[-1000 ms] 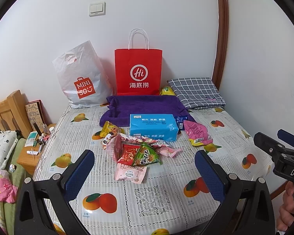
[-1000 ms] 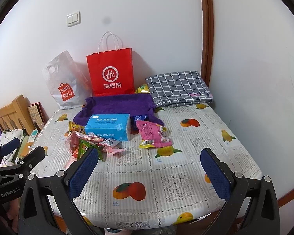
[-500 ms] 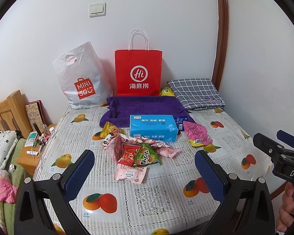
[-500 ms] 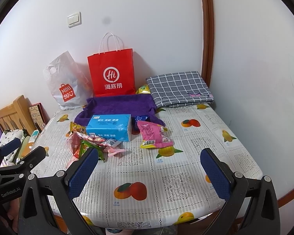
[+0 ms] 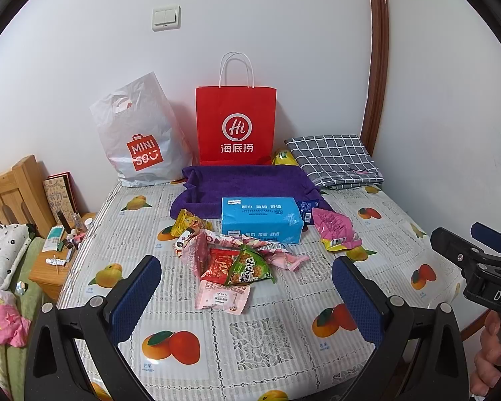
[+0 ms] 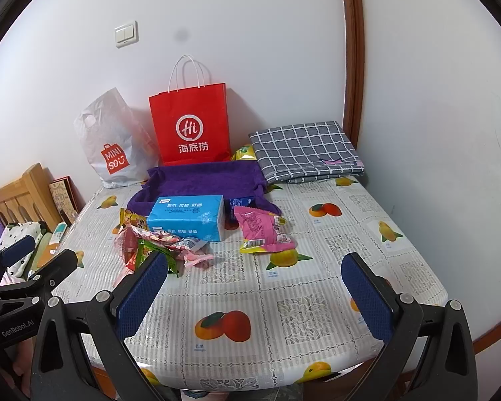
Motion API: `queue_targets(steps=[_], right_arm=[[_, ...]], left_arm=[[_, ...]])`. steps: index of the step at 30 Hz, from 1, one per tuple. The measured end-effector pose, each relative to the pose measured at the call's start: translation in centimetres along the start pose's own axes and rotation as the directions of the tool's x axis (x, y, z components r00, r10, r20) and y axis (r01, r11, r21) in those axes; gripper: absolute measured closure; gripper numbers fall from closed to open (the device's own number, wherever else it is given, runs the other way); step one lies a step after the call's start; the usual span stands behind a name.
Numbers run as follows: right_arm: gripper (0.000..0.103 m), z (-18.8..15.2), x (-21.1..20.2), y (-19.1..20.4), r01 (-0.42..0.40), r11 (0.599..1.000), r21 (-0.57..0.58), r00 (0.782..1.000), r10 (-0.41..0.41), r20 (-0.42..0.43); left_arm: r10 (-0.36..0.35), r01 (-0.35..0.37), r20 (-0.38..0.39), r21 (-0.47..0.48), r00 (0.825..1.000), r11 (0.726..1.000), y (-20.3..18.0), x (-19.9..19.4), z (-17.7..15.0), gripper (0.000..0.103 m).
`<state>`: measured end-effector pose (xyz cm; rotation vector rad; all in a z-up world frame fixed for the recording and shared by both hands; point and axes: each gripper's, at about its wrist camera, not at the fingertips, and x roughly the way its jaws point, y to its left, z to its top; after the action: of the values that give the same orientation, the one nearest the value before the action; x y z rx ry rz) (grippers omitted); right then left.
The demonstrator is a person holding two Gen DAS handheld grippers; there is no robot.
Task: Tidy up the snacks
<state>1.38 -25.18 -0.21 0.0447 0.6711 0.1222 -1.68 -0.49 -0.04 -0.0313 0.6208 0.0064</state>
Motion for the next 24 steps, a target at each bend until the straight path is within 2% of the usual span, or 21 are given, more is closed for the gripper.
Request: queue_targets(steps=[24], right_arm=[[0.001, 0.1, 0.17, 0.34, -0.005, 1.0, -0.011, 1.0, 0.005, 0.003]], left_arm=[[0.002, -0.002, 0.002, -0.004, 1.0, 1.0, 0.47, 0.19, 0.06, 0.0]])
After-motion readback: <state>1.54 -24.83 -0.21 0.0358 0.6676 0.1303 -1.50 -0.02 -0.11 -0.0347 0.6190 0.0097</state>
